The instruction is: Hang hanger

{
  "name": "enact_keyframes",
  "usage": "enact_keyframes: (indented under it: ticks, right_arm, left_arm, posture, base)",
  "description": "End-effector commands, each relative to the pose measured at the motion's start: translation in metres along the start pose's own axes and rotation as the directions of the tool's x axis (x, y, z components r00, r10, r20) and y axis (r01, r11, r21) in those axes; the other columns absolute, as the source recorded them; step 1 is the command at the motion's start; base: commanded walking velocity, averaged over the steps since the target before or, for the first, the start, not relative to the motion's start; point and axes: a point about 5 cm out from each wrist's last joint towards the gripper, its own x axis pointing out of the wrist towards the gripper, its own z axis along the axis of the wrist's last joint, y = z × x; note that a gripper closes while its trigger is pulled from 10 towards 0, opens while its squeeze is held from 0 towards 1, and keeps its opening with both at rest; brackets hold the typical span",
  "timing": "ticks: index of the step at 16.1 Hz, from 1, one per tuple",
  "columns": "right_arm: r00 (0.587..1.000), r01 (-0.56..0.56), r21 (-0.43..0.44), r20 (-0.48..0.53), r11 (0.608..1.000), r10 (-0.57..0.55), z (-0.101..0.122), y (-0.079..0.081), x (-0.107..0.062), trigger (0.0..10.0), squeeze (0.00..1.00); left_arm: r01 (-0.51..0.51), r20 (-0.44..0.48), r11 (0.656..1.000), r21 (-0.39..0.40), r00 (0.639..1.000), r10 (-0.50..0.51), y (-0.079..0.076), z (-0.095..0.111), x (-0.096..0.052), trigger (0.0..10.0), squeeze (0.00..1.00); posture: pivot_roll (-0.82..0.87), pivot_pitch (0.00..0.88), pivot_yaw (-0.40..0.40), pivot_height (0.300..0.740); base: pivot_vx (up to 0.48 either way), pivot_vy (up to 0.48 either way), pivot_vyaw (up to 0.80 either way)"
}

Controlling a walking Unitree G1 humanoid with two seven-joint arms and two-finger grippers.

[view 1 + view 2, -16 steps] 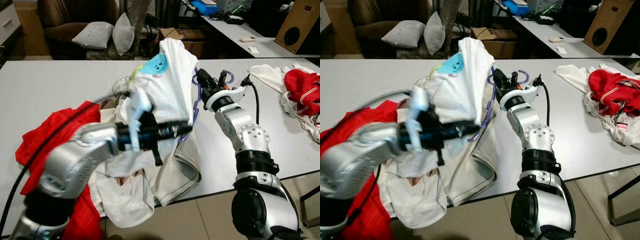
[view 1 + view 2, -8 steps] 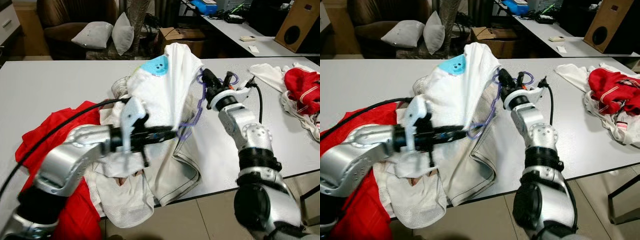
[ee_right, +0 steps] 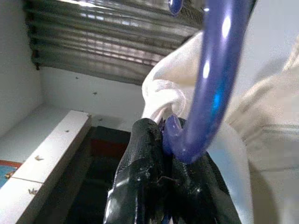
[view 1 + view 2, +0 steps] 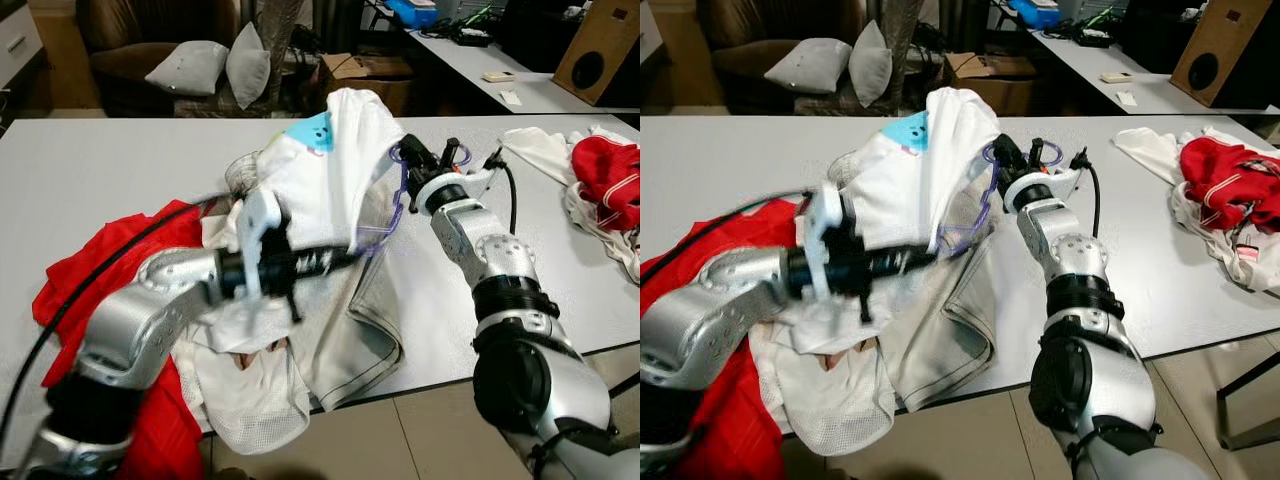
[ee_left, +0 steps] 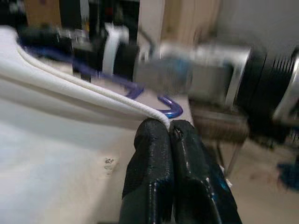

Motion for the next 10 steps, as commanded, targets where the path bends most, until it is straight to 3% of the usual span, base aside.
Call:
enact_keyframes:
  ticks: [1,4,7,10]
  right_arm:
    - [1.0,-0.023,-0.016,0.002,1.0,0.023,-0.002,0.006,0.005,10.0,0.0]
    - [0.999,-0.034,0.011,0.027,0.999,0.034,-0.001,0.007,0.006,10.0,0.0]
    - [0.998,-0.038,0.006,0.044,0.999,0.038,0.003,0.007,0.007,10.0,0.0]
    - [0.997,-0.036,0.017,0.073,0.999,0.034,0.009,0.006,0.006,10.0,0.0]
  left_arm:
    - [0.065,0.048,0.998,0.003,0.997,-0.065,-0.009,0.013,0.007,0.0,0.0]
    - [0.084,0.055,0.996,-0.017,0.995,-0.083,-0.014,0.011,0.01,0.0,0.0]
    - [0.0,0.078,0.999,-0.05,0.997,0.004,-0.002,0.011,0.005,0.0,0.0]
    - [0.051,0.064,0.997,-0.061,0.997,-0.047,-0.008,0.01,0.0,0.0,0.0]
  posture:
    - [0.1,0.023,-0.085,0.74]
    - [0.11,0.023,-0.082,0.74]
    - [0.1,0.021,-0.079,0.74]
    - [0.1,0.02,-0.078,0.74]
  base:
    - [0.0,0.0,0.0]
    - [0.0,0.0,0.0]
    - [0.0,0.0,0.0]
    - [0.0,0.0,0.0]
